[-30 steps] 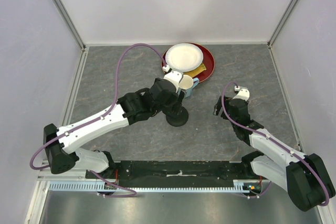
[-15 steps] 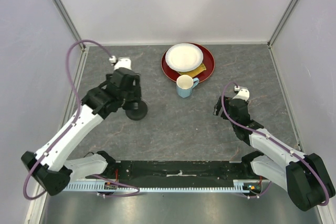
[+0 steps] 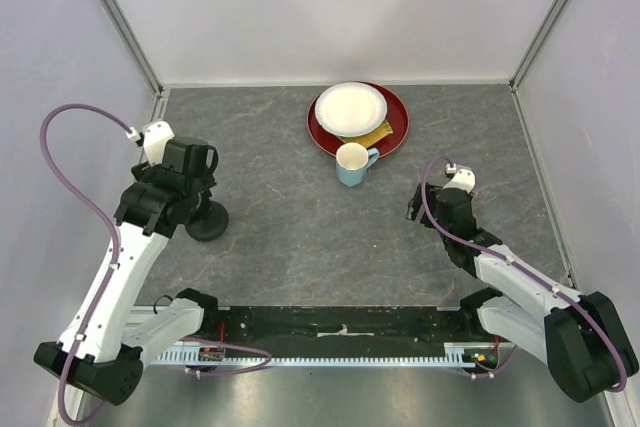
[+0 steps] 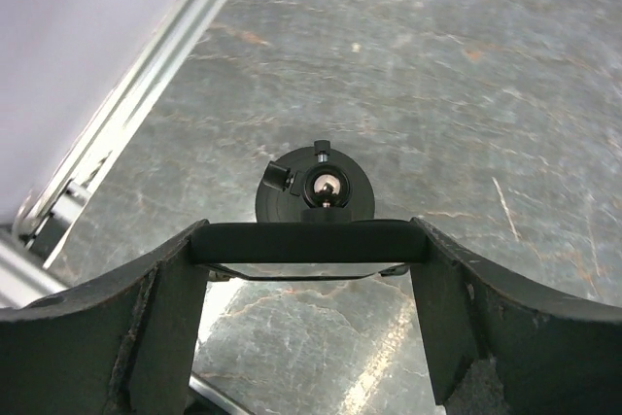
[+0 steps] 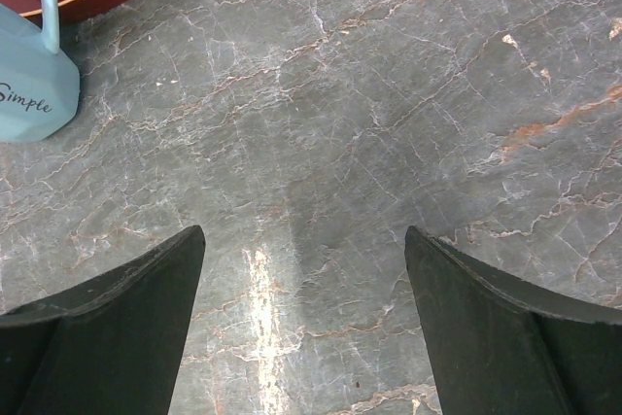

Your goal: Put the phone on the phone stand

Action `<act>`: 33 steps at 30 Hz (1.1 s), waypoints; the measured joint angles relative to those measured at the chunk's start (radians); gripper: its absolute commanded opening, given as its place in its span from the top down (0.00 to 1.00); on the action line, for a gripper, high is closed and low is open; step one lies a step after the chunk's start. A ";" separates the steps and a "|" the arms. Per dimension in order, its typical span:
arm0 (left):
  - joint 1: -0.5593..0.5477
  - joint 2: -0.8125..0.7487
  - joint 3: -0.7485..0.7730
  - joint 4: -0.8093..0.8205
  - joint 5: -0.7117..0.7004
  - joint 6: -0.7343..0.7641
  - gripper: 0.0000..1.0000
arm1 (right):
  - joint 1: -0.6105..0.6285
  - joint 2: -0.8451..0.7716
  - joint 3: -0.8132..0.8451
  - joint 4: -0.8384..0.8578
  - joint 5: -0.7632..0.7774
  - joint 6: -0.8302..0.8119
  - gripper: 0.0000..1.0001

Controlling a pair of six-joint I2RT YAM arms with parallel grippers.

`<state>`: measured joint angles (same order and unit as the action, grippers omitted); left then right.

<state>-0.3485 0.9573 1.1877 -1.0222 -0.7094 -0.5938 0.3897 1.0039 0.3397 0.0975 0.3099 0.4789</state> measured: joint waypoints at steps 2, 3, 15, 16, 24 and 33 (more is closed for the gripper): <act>0.022 0.000 0.000 -0.029 -0.032 -0.047 0.98 | 0.000 0.002 0.000 0.000 0.000 0.000 0.10; 0.035 -0.001 0.000 -0.043 -0.051 -0.073 0.98 | 0.000 0.003 0.000 0.000 0.000 0.000 0.10; 0.268 -0.049 -0.014 -0.100 -0.209 -0.290 0.98 | 0.000 0.022 0.000 0.003 -0.002 0.000 0.10; 0.296 -0.049 -0.026 -0.099 -0.211 -0.301 0.98 | 0.000 0.024 0.000 0.004 -0.003 0.000 0.10; 0.524 0.011 -0.082 -0.101 -0.204 -0.335 0.98 | 0.000 0.043 0.000 0.011 -0.011 0.000 0.10; 0.585 -0.042 -0.082 -0.089 -0.211 -0.332 0.98 | 0.000 0.068 0.000 0.015 -0.026 0.000 0.11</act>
<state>0.2363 0.9154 1.1053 -1.1107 -0.9199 -0.9257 0.3897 1.0714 0.3401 0.1123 0.2844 0.4786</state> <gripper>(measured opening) 0.818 0.897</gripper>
